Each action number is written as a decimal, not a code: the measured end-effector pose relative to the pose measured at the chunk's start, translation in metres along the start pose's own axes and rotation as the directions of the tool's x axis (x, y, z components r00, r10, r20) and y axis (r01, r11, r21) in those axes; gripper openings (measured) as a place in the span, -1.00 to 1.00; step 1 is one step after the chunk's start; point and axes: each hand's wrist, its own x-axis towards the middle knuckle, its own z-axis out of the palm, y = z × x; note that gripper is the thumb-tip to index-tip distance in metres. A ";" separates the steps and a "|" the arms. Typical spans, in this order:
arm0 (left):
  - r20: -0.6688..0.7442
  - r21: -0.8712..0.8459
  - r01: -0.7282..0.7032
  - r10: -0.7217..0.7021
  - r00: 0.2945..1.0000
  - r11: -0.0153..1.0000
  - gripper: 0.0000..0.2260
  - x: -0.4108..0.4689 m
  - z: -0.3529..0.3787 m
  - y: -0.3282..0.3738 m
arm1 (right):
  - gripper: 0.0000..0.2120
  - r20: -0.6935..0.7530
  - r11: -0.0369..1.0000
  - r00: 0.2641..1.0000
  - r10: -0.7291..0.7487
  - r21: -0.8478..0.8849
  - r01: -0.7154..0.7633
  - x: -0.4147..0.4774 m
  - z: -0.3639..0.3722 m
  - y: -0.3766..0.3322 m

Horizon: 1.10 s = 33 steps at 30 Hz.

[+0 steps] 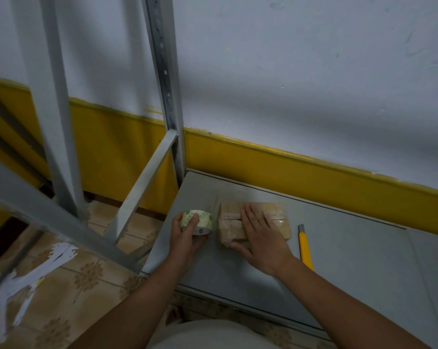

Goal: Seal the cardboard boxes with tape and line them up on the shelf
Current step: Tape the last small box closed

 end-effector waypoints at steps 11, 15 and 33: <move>0.011 0.053 0.000 -0.001 1.000 0.999 -0.53 0.004 -0.007 0.001 | -0.21 -0.047 0.994 0.999 -0.010 -0.105 0.005 0.012 0.021 0.014; 0.001 0.160 -0.053 0.054 0.999 0.986 -0.31 0.003 -0.006 -0.002 | -0.25 -0.077 0.988 0.995 -0.065 -0.148 0.053 0.013 0.025 0.022; -0.074 0.659 -0.164 0.280 0.957 0.734 -0.44 0.004 -0.029 -0.010 | -0.28 -0.045 0.970 0.989 -0.138 -0.206 0.126 0.015 0.023 0.041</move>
